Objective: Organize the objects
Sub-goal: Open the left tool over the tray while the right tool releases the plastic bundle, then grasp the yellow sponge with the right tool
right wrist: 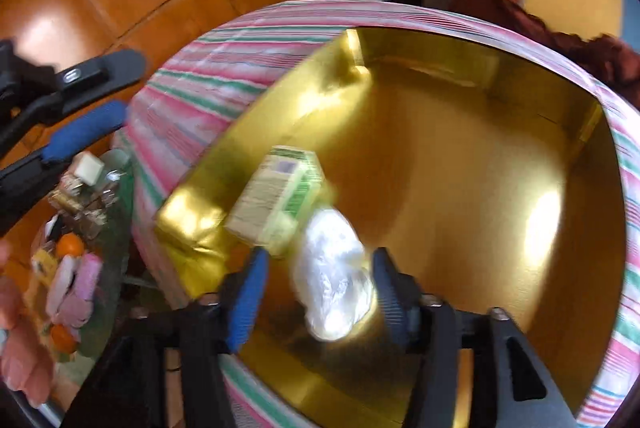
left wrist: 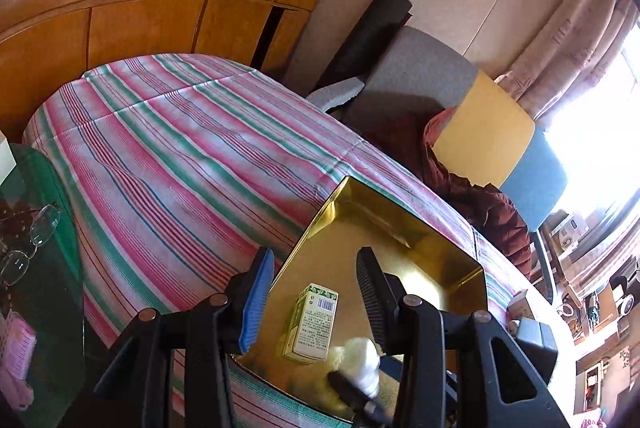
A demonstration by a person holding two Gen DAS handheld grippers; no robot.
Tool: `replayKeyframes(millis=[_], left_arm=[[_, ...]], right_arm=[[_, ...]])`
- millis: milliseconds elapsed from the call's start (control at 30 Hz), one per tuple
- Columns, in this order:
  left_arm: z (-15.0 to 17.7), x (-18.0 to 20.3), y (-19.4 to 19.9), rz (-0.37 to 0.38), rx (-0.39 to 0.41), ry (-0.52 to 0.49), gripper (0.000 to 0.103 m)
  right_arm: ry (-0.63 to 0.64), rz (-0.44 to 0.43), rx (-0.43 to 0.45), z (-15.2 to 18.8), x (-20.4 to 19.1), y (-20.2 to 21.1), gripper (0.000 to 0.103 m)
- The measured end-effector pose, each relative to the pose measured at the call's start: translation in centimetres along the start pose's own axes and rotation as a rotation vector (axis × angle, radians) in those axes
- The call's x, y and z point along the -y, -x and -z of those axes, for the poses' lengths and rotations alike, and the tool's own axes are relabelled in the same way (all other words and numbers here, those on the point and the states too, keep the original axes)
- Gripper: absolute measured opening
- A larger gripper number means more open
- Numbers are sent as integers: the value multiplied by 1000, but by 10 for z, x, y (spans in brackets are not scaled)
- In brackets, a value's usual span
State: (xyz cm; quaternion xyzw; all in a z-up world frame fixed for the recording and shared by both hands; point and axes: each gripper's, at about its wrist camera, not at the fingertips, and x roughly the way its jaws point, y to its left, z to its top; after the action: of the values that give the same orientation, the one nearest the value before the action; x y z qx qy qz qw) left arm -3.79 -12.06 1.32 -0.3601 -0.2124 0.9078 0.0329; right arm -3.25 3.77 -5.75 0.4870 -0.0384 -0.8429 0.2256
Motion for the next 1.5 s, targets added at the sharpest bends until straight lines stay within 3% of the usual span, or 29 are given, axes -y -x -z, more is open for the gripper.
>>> replayKeyframes(millis=[67,367,500,667,800,1300,1500], left_arm=[[-1,0,3,0,12,4,43],[3,0,2,19,8,17,43],[8,9,0,39,-9,-12,43],[18,28,-2,86,-23,-80,43],[32,48,-7,138,-71,-142,43],[111,136,-5,372,-262,-428,48],[141,169,10,486,-311,-524,54]], right_arm=[[-10,-17,33,2,0,8,78],[-101,39,110,13,23,35,79],[-109,67,187,14,33,60,79],[-71,173,304,15,40,98,88],[-63,276,341,19,54,119,89],[-244,459,260,95,173,180,92],[-353,632,243,129,241,229,95]])
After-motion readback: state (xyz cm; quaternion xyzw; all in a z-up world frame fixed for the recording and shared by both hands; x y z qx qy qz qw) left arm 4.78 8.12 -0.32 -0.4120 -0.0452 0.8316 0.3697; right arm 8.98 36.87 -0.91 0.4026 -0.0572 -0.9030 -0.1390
